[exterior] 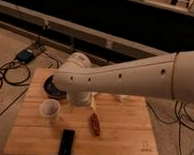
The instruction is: Place the pepper in the ceramic bowl
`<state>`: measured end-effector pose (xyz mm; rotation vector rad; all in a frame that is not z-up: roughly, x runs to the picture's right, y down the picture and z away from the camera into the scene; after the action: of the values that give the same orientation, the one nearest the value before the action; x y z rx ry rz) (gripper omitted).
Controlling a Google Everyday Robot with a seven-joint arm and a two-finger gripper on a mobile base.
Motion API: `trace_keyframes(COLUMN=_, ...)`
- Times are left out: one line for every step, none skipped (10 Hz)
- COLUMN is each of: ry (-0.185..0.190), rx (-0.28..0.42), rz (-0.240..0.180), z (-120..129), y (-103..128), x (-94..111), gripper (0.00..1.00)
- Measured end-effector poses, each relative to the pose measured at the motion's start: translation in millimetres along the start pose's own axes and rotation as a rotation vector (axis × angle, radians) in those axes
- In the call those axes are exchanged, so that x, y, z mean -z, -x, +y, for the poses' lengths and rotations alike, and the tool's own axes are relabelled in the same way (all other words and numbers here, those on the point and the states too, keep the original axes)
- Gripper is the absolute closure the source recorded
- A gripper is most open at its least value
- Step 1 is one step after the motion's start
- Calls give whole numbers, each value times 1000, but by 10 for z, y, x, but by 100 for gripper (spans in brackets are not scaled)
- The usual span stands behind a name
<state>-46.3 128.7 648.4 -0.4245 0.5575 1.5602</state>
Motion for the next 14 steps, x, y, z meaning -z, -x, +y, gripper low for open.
trace_keyframes(ry=7, rx=1, rz=1, z=-29, y=55, x=-8, gripper=35)
trace_keyframes(ry=16, rx=1, rz=0, z=-49, y=87, x=-31, gripper=35)
trace_keyframes(ry=26, rx=6, rz=3, z=-99, y=111, x=-109, gripper=35)
trace_keyframes(ry=40, rx=14, rz=4, z=-161, y=117, x=-235, gripper=35)
trace_keyframes(ry=48, rx=21, rz=4, z=-194, y=114, x=-309, gripper=35)
trace_keyframes(ry=59, rx=33, rz=4, z=-225, y=107, x=-404, gripper=35)
trace_keyframes(ry=68, rx=45, rz=5, z=-243, y=92, x=-487, gripper=35)
trace_keyframes(ry=73, rx=55, rz=5, z=-253, y=81, x=-544, gripper=35)
trace_keyframes(ry=74, rx=70, rz=7, z=-273, y=49, x=-630, gripper=35)
trace_keyframes(ry=75, rx=97, rz=7, z=-276, y=5, x=-736, gripper=35)
trace_keyframes(ry=74, rx=122, rz=2, z=-267, y=-27, x=-812, gripper=35)
trace_keyframes(ry=73, rx=143, rz=-1, z=-254, y=-55, x=-874, gripper=35)
trace_keyframes(ry=71, rx=168, rz=-10, z=-247, y=-78, x=-943, gripper=35)
trace_keyframes(ry=68, rx=183, rz=-17, z=-255, y=-100, x=-1023, gripper=35)
